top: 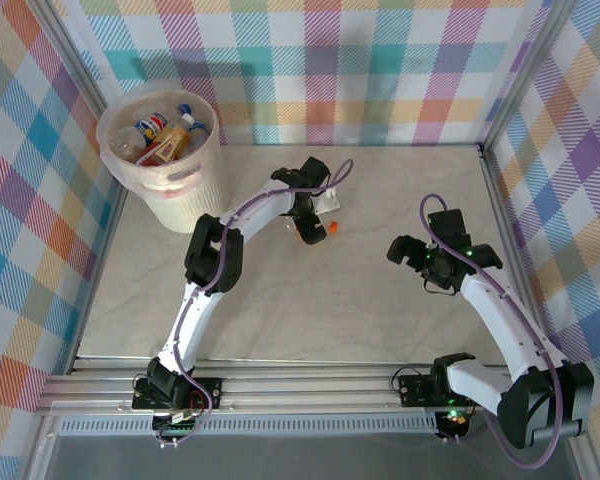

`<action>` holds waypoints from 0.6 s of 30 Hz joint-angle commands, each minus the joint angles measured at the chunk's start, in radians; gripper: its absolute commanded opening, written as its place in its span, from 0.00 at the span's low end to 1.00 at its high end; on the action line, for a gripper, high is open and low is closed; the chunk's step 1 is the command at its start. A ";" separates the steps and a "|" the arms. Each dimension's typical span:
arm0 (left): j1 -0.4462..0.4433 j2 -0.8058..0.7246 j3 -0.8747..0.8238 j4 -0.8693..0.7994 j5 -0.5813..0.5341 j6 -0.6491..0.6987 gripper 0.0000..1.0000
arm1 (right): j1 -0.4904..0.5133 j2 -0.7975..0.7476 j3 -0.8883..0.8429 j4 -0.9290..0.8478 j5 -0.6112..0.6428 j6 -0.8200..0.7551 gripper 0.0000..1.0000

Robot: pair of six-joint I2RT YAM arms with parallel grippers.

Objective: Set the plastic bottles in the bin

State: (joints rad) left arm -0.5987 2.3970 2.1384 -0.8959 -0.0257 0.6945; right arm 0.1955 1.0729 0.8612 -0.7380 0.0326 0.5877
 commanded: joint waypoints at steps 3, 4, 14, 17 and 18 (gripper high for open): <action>-0.014 0.022 0.023 -0.067 -0.004 -0.015 0.87 | -0.005 -0.001 0.004 -0.013 0.000 -0.002 1.00; -0.015 0.021 0.020 -0.069 -0.002 -0.020 0.86 | -0.005 -0.001 0.004 -0.013 0.001 -0.002 1.00; -0.023 -0.013 -0.069 -0.054 0.008 -0.078 0.71 | -0.005 0.002 -0.007 -0.003 0.001 0.000 1.00; -0.024 -0.016 -0.086 -0.051 0.004 -0.092 0.70 | -0.005 0.005 -0.008 -0.001 -0.001 -0.002 1.00; -0.027 -0.016 -0.087 -0.051 0.005 -0.094 0.68 | -0.005 0.007 -0.008 0.000 -0.001 0.000 1.00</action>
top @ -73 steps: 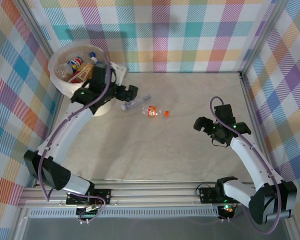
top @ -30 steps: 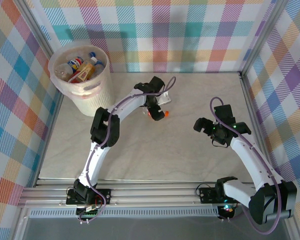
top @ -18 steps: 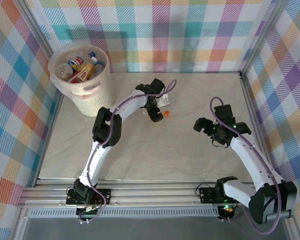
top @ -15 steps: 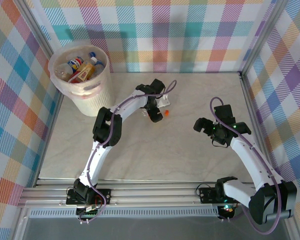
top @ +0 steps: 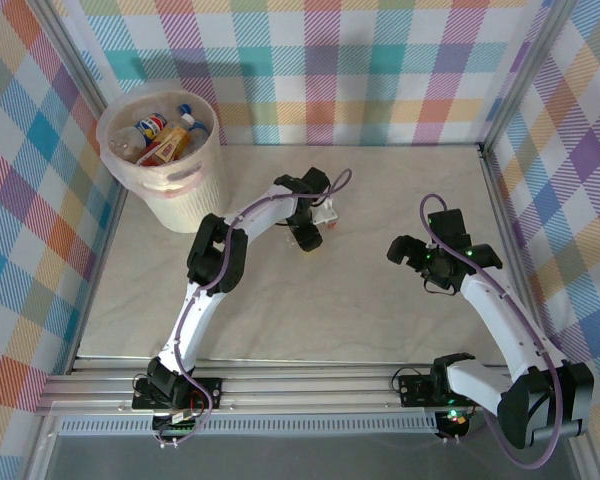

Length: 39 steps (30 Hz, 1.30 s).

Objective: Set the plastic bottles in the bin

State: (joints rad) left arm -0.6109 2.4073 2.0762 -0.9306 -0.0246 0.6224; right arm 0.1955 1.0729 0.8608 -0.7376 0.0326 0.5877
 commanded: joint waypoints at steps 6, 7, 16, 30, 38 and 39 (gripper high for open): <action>-0.019 -0.047 -0.025 -0.007 0.003 -0.034 0.60 | -0.005 0.004 -0.009 0.001 -0.002 0.000 1.00; -0.019 -0.054 -0.025 -0.003 0.003 -0.039 0.59 | -0.005 0.004 -0.009 0.000 -0.001 0.000 1.00; -0.022 -0.163 -0.024 0.028 -0.003 -0.093 0.45 | -0.005 0.001 -0.009 0.000 0.002 -0.002 1.00; -0.015 -0.473 0.010 0.107 -0.134 -0.214 0.37 | -0.005 -0.002 -0.016 0.000 0.004 -0.006 1.00; 0.097 -0.638 0.041 0.154 -0.199 -0.293 0.35 | -0.005 0.001 -0.019 0.010 0.002 -0.009 1.00; 0.118 -0.651 0.045 0.153 -0.199 -0.301 0.35 | -0.005 0.004 -0.020 0.010 0.001 -0.010 1.00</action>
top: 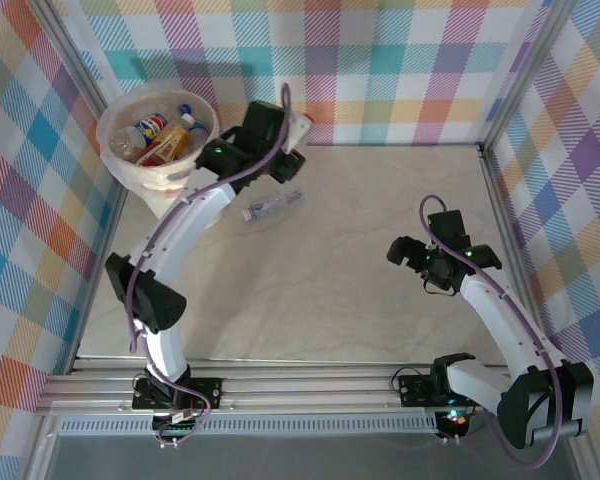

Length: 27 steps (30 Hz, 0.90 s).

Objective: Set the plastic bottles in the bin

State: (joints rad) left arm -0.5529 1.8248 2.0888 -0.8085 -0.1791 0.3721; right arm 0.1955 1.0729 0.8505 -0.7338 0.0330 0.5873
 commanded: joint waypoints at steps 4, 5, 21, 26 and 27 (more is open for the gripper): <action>0.171 -0.107 0.050 0.015 -0.041 -0.090 0.35 | -0.005 0.009 -0.008 0.012 -0.001 -0.011 1.00; 0.199 -0.116 0.050 0.014 -0.043 -0.099 0.35 | -0.005 0.010 -0.008 0.013 -0.002 -0.011 1.00; 0.579 -0.091 0.128 0.047 0.075 -0.153 0.35 | -0.005 0.007 -0.005 0.006 0.001 -0.017 1.00; 0.646 -0.027 0.176 0.074 0.118 -0.032 0.34 | -0.005 0.020 -0.007 0.017 0.000 -0.011 1.00; 0.653 -0.016 0.178 0.092 0.114 -0.011 0.34 | -0.005 0.026 -0.005 0.021 -0.005 -0.009 1.00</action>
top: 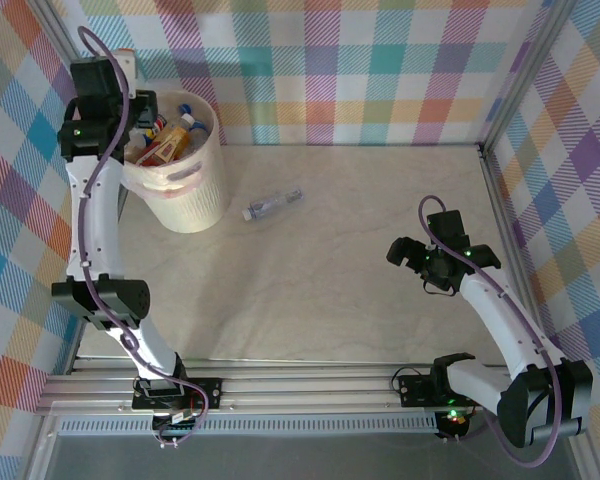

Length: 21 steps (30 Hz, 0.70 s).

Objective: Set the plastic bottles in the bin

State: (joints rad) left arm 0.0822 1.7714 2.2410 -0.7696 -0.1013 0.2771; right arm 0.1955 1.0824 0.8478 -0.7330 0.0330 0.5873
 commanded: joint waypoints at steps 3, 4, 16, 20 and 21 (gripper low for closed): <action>0.037 0.078 0.047 0.082 0.041 0.146 0.34 | -0.005 0.030 0.000 0.028 -0.016 0.002 1.00; 0.042 0.094 0.060 0.085 0.041 0.162 0.34 | -0.005 0.030 -0.001 0.030 -0.015 0.005 1.00; 0.076 0.311 0.278 0.092 0.048 0.280 0.35 | -0.005 0.110 0.012 0.032 0.012 0.026 1.00; 0.082 0.343 0.285 0.094 0.062 0.325 0.37 | -0.005 0.152 0.034 0.032 0.015 0.025 1.00; 0.083 0.349 0.285 0.093 0.069 0.334 0.38 | -0.005 0.165 0.039 0.033 0.015 0.023 1.00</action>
State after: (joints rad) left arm 0.1486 2.1029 2.4901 -0.7025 -0.0608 0.5594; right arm 0.1955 1.2243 0.8497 -0.7033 0.0410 0.5957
